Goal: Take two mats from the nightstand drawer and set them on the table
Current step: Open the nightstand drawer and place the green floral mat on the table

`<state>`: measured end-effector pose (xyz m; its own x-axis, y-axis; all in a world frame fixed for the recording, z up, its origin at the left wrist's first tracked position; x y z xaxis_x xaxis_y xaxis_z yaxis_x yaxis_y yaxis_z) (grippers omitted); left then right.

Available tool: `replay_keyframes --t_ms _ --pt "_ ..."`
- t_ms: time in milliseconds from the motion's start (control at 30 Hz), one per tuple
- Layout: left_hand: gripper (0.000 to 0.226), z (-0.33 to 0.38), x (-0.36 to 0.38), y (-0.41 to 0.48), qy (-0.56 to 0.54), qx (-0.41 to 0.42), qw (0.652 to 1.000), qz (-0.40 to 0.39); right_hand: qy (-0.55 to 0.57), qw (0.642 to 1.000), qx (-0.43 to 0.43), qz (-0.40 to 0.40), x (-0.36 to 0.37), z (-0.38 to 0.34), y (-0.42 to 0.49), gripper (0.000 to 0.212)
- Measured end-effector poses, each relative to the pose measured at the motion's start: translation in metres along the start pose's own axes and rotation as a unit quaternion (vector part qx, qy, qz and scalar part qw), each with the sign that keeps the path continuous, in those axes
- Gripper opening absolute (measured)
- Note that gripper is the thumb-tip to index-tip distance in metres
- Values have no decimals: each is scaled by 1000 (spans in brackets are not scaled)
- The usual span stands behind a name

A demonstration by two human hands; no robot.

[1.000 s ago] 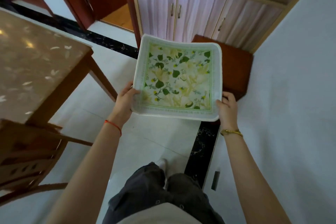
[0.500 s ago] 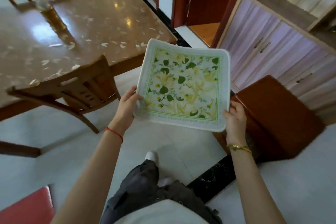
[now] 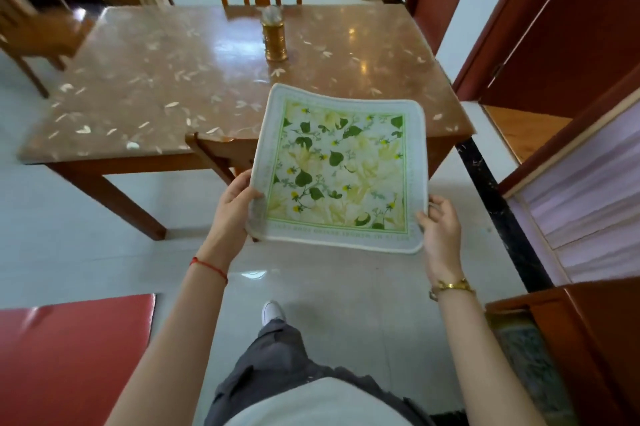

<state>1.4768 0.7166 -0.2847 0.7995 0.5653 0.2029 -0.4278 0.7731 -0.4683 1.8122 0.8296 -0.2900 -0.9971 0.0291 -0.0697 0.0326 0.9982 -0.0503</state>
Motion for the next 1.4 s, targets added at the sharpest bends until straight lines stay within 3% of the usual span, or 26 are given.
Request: replay_keyframes --t_ms 267,567,1133,1400 --pt "40 74 -89 71 -9 11 999 33 5 999 -6 -41 144 -13 51 26" --pt "41 113 -143 147 -50 -10 998 20 -18 999 -8 -46 230 -19 97 28" --pt "40 162 -108 327 -24 -41 999 21 -83 992 10 -92 313 -3 283 22" --pt "43 154 -102 418 16 -83 994 64 -140 980 27 -136 348 27 368 24"
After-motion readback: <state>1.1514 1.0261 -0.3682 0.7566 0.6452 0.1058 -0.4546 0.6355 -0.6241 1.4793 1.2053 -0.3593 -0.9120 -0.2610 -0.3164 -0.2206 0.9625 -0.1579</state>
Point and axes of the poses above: each hand's wrist, its own y-axis towards the middle knuckle, its own x-axis out of the palm, z = x × y, the point moved 9 cm from there along y, towards the middle knuckle, and after that the axes turned 8 degrees about -x, right-handed, at the moved point
